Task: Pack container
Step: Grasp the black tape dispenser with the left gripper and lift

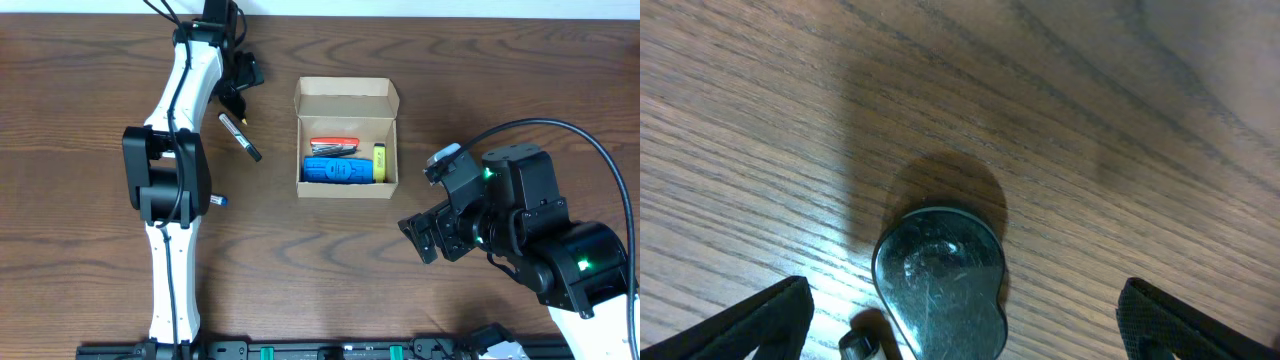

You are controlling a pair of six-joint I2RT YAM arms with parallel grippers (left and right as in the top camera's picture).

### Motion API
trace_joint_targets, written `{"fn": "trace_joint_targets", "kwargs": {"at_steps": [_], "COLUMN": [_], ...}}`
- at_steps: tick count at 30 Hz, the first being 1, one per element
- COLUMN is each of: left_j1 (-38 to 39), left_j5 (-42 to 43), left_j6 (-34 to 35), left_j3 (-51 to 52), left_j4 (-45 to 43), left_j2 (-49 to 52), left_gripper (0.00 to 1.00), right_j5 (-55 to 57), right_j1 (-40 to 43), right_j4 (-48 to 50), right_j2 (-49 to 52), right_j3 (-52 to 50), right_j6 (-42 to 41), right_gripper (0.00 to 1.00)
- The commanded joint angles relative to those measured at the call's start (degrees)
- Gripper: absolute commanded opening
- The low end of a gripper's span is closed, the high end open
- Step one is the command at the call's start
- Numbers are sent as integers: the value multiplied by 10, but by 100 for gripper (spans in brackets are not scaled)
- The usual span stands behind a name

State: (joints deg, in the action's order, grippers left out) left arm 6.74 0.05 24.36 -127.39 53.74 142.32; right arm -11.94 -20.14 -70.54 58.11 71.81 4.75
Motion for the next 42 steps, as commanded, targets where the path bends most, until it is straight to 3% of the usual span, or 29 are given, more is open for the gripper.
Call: {"fn": "trace_joint_targets", "kwargs": {"at_steps": [1, 10, 24, 42], "left_j1": [-5, -5, -5, -5], "left_j5": [0, 2, -2, -7], "left_j6": [1, 1, 1, 0], "left_j3": [-12, -12, -12, -12], "left_j4": [2, 4, 10, 11], "left_j2": [23, 40, 43, 43], "left_gripper": [98, 100, 61, 37], "right_j5": [2, 2, 2, 2], "right_j1": [3, 3, 3, 3], "right_j4": [0, 0, 0, 0], "right_j2": [0, 0, 0, 0], "right_j3": [2, 2, 2, 2], "right_j6": [-7, -7, -7, -6], "right_gripper": [99, 99, 99, 99]}}
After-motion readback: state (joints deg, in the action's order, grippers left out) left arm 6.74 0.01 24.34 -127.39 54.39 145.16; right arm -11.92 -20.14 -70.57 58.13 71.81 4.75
